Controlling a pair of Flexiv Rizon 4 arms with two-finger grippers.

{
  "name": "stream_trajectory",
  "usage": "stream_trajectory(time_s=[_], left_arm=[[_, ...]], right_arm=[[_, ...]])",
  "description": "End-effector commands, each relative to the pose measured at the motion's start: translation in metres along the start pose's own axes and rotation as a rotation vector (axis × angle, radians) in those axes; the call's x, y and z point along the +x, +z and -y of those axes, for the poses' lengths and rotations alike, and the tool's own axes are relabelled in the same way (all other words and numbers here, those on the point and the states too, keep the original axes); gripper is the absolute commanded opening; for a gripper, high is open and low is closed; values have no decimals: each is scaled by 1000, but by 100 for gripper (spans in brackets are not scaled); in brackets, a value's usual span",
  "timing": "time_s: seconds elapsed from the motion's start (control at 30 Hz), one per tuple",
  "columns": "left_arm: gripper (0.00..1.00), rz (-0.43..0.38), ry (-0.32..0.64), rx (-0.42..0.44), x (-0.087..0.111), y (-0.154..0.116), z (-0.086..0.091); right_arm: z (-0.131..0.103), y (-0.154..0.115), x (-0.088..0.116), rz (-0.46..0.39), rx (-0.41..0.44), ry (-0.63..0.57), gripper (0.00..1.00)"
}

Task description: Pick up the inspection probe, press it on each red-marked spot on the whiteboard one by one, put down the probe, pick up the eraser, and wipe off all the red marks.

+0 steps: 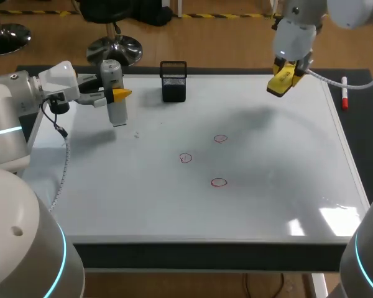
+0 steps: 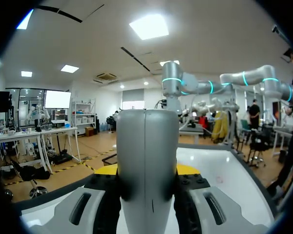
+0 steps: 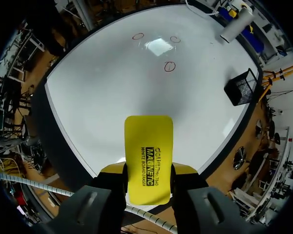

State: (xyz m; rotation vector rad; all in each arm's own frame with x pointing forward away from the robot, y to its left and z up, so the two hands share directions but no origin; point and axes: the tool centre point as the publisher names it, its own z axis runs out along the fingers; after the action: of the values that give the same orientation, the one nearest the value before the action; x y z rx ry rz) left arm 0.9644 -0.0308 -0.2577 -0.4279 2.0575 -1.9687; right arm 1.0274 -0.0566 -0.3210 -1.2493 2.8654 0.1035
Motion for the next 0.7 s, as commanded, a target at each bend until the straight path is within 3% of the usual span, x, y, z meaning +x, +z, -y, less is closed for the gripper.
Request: stream_trajectory(time_s=[0.03,0.13,0.7], left_arm=[[0,3,2,2,0,1,0],[0,-7,15,3,5,4,6],[0,-88,30,90,83,33,26]], right_arm=[[0,-1,1,-1,2,-2,0],[0,-1,1,-1,2,-2,0],[0,-1,1,-1,2,-2,0]])
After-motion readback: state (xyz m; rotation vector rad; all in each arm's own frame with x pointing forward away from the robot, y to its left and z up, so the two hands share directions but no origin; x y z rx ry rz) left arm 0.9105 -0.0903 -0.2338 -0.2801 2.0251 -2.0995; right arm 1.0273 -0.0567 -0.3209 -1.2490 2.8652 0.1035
